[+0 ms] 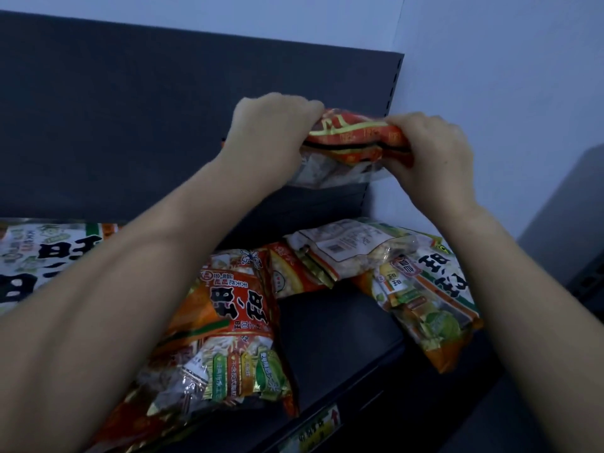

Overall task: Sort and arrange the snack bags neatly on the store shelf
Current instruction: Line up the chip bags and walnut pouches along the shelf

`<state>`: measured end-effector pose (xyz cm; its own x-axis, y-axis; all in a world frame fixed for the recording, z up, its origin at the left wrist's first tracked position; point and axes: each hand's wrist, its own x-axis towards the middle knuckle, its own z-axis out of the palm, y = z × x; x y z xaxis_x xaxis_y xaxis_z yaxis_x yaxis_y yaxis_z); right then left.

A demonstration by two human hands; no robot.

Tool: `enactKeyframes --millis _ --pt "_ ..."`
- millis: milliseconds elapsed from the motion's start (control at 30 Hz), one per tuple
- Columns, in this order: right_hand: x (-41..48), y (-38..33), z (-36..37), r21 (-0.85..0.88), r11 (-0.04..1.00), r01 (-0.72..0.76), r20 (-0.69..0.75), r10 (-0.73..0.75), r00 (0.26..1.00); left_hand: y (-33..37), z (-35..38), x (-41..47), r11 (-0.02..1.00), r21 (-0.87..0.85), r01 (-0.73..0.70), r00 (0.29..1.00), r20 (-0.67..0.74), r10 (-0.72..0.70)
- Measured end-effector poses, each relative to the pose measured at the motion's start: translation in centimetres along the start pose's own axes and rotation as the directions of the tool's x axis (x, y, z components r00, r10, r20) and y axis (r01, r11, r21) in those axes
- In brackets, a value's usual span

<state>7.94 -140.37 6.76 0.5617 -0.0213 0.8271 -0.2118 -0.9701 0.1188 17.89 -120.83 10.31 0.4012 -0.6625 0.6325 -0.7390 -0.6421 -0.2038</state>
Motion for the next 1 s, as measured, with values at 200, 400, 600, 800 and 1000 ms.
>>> enactKeyframes --millis 200,400,600,800,1000 --pt "-2.5 2.7 1.2 -0.037 0.997 0.066 -0.038 -0.067 0.997 2.3 5.6 -0.9 0.990 -0.017 -0.142 0.963 -0.232 0.134" --pt "-7.8 5.9 3.4 -0.093 0.994 -0.050 0.050 0.055 0.997 6.7 10.6 -0.9 0.951 -0.220 -0.216 0.971 0.056 0.233" --pt "-12.5 4.6 6.9 -0.127 0.981 -0.149 0.314 0.183 0.932 10.1 13.5 -4.3 0.970 -0.181 -0.162 0.791 0.564 0.238" --pt "-14.0 2.4 8.9 -0.204 0.971 0.124 0.436 -0.024 0.900 11.5 15.2 -6.2 0.994 -0.052 -0.098 0.839 0.534 0.111" --pt "-12.7 1.7 9.1 -0.128 0.990 0.059 0.320 -0.015 0.947 10.4 13.0 -2.7 0.985 -0.135 -0.105 0.886 0.438 0.154"
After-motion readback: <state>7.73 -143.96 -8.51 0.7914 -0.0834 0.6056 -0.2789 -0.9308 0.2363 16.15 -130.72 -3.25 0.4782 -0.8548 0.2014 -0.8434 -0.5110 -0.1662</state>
